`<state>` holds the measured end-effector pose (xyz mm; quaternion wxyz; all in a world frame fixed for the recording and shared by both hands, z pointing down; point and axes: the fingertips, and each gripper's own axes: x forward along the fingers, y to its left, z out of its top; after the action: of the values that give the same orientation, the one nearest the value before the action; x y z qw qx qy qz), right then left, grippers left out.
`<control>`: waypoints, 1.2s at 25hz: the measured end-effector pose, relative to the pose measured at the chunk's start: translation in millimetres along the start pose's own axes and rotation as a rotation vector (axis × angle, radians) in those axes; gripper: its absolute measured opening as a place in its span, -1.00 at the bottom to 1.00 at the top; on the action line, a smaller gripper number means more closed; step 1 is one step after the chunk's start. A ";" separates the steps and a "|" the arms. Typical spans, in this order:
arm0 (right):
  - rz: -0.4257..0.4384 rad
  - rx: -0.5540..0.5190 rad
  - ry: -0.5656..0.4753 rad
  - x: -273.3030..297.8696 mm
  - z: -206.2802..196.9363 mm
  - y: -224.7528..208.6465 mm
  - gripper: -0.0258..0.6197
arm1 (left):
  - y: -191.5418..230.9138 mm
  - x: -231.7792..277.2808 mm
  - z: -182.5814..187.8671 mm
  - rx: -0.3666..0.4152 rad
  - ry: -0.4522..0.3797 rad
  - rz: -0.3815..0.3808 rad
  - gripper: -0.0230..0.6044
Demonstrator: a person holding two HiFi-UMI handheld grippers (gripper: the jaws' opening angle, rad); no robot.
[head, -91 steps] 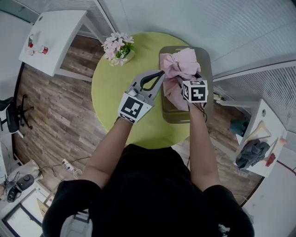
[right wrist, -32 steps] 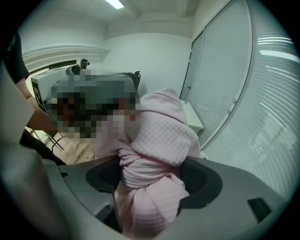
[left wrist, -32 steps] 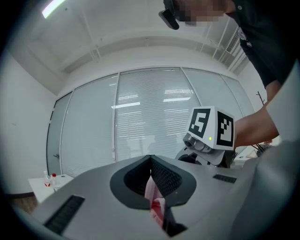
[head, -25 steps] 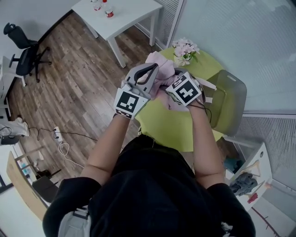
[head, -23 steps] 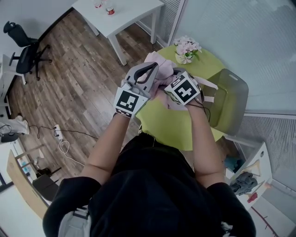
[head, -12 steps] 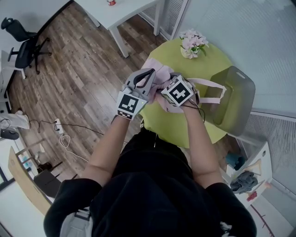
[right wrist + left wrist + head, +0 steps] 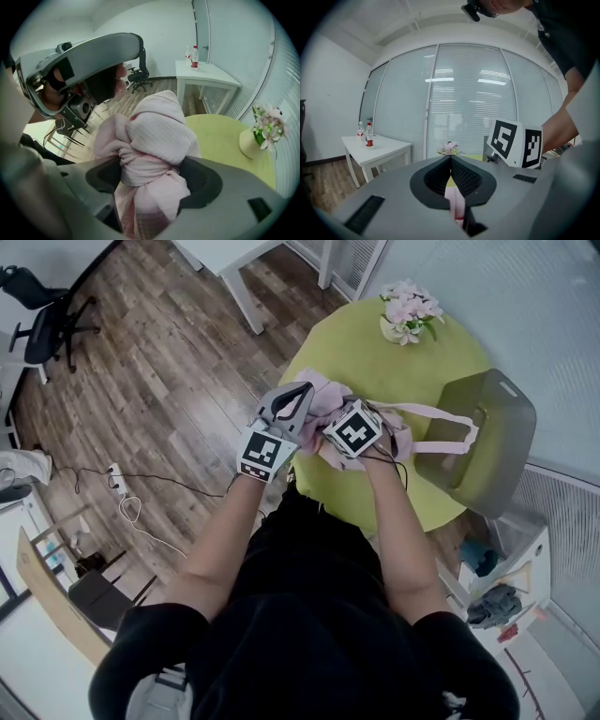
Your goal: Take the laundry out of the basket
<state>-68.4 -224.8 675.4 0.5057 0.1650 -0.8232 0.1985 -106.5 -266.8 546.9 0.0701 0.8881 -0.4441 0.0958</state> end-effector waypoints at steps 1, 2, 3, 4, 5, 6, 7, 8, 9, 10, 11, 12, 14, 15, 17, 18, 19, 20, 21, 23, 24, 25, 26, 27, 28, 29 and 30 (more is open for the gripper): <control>-0.004 0.003 0.007 5.2 -3.9 -1.4 0.29 | 0.6 0.2 -6.2 -0.005 0.007 -0.001 -0.89; -0.007 0.006 0.014 10.2 -7.5 -3.2 0.29 | 1.3 0.4 -12.2 -0.010 0.013 -0.002 -0.89; -0.008 0.010 0.019 15.2 -10.7 -5.2 0.29 | 1.8 0.6 -18.2 -0.016 0.020 -0.002 -0.89; -0.006 0.016 0.023 20.1 -13.8 -6.8 0.29 | 2.1 0.7 -24.4 -0.022 0.027 -0.003 -0.89; -0.005 0.022 0.028 24.5 -16.6 -8.0 0.29 | 1.9 0.6 -30.7 -0.029 0.035 -0.005 -0.89; -0.005 0.027 0.033 28.7 -18.9 -8.8 0.29 | 1.6 0.3 -37.1 -0.035 0.043 -0.006 -0.89; -0.007 0.029 0.037 32.7 -20.4 -9.6 0.29 | 1.4 0.0 -43.2 -0.039 0.050 -0.007 -0.89; -0.011 0.028 0.040 36.7 -21.4 -10.5 0.29 | 1.6 0.0 -48.7 -0.043 0.057 -0.007 -0.89; -0.015 0.026 0.042 40.5 -22.0 -11.4 0.29 | 1.9 0.3 -53.4 -0.046 0.062 -0.007 -0.89; -0.020 0.022 0.045 44.7 -22.8 -12.5 0.29 | 2.0 0.8 -57.2 -0.050 0.066 -0.007 -0.89; -0.027 0.018 0.050 49.6 -24.8 -14.3 0.29 | 1.8 1.5 -60.1 -0.054 0.069 -0.007 -0.89; -0.038 0.014 0.057 55.5 -28.0 -17.1 0.29 | 1.3 2.3 -62.3 -0.057 0.072 -0.009 -0.89; -0.049 0.011 0.069 65.3 -32.6 -19.5 0.29 | 0.3 2.7 -65.0 -0.056 0.076 -0.014 -0.89; -0.051 0.009 0.070 68.2 -33.2 -18.7 0.29 | 0.2 2.2 -65.6 -0.054 0.078 -0.016 -0.89; -0.061 -0.002 0.073 72.9 -34.9 -17.7 0.29 | 1.1 0.7 -66.2 -0.051 0.081 -0.017 -0.89; -0.064 -0.007 0.075 75.1 -35.8 -17.5 0.29 | 2.0 0.0 -66.5 -0.051 0.082 -0.016 -0.89; -0.064 -0.010 0.078 77.4 -36.5 -17.2 0.29 | 2.8 -0.7 -66.7 -0.050 0.083 -0.016 -0.89; -0.063 -0.012 0.082 79.3 -37.2 -16.9 0.29 | 2.9 -1.5 -66.6 -0.050 0.085 -0.016 -0.89; -0.062 -0.014 0.089 80.2 -37.9 -16.5 0.29 | 2.5 -2.5 -65.9 -0.050 0.086 -0.017 -0.89; -0.067 -0.015 0.100 77.7 -38.0 -16.3 0.30 | 0.4 -4.9 -62.2 -0.049 0.084 -0.021 -0.89; -0.074 -0.016 0.101 74.7 -36.7 -16.8 0.30 | -0.1 -5.5 -58.8 -0.045 0.079 -0.024 -0.89; -0.084 -0.017 0.098 71.0 -34.9 -17.7 0.30 | -0.2 -5.5 -54.7 -0.039 0.072 -0.028 -0.89; -0.093 -0.014 0.091 66.7 -33.4 -18.1 0.30 | -0.6 -5.4 -50.6 -0.031 0.065 -0.034 -0.89; -0.100 -0.009 0.084 61.8 -33.2 -17.8 0.30 | -1.6 -5.6 -46.8 -0.024 0.059 -0.039 -0.89; -0.107 -0.002 0.079 56.0 -34.0 -17.0 0.30 | -3.0 -6.2 -43.0 -0.020 0.053 -0.045 -0.89; -0.113 0.004 0.074 49.4 -34.9 -16.3 0.30 | -4.3 -7.0 -38.9 -0.019 0.047 -0.050 -0.89; -0.120 0.009 0.067 41.5 -34.9 -15.7 0.30 | -5.3 -7.8 -34.2 -0.019 0.040 -0.055 -0.89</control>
<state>-52.2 -224.1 729.5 0.5434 0.2093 -0.7935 0.1769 -110.5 -250.4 578.2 0.0901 0.8971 -0.4190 0.1072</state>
